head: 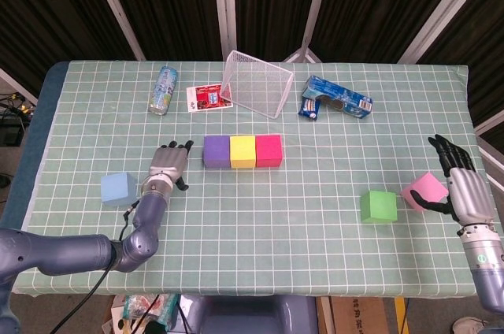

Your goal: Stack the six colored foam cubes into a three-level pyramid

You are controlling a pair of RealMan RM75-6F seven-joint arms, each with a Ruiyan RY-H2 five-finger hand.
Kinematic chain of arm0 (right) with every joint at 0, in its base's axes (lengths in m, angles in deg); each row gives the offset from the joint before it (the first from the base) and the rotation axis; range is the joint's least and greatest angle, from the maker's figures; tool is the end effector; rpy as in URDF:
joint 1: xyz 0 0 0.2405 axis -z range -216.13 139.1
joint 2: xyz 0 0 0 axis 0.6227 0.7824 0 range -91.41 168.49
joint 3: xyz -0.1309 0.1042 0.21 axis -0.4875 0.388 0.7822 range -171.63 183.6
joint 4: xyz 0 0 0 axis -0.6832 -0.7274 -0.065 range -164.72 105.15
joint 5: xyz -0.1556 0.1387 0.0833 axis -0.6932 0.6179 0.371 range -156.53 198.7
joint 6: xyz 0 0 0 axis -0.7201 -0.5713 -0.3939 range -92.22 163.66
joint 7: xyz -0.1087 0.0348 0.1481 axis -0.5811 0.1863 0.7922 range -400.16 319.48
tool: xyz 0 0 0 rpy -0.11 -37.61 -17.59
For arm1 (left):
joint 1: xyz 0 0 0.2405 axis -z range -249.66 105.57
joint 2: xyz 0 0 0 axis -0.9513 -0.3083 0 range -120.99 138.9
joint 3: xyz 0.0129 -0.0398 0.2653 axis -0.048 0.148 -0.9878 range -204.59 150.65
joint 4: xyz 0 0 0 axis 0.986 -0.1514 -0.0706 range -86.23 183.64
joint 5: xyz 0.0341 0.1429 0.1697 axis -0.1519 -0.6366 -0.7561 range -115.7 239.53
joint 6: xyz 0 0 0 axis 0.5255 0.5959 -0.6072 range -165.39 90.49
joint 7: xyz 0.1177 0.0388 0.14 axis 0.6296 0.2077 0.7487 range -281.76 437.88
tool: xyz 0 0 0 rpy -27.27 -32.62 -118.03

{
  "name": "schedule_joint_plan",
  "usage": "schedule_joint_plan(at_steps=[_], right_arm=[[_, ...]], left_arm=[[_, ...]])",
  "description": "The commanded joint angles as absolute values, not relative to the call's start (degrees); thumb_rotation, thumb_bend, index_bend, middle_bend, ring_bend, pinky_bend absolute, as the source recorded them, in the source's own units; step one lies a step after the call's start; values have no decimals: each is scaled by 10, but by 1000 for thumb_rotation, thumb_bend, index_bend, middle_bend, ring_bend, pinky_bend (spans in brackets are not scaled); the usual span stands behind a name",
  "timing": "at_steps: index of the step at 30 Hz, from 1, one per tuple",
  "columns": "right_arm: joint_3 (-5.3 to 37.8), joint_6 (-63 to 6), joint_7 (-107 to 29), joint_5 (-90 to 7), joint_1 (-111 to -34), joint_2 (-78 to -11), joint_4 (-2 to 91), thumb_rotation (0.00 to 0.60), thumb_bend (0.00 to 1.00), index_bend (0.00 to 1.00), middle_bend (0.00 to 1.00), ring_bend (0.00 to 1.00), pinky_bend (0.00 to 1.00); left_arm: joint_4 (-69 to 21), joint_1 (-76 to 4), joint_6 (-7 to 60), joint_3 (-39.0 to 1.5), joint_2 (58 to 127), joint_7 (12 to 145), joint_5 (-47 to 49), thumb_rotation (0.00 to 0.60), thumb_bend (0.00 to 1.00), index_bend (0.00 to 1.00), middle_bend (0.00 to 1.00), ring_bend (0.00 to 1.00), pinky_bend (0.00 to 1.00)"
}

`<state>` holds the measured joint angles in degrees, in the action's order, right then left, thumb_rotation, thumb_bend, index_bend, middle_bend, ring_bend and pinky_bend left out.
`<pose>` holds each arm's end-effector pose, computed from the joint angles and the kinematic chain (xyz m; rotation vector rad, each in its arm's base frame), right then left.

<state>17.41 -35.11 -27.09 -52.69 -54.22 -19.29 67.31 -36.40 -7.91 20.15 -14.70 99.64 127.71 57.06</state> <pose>-0.2977 -0.3160 0.1787 1.2875 -1.1292 1.0878 -0.1250 0.4388 -0.0650 -1.7013 -1.1623 -0.4211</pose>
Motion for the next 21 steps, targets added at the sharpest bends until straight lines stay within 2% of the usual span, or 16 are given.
schedule_joint_plan(at_steps=[1, 21], right_arm=[[174, -351, -271, -527, -542, -193, 673, 600, 263, 0, 0, 0, 0], [175, -349, -268, -525, -542, -193, 673, 600, 263, 0, 0, 0, 0]], left_arm=[[-363, -79, 201, -147, 997, 1277, 571, 600, 240, 68, 182, 80, 159], [-340, -64, 190, -140, 1024, 1288, 576, 600, 240, 62, 179, 80, 159]])
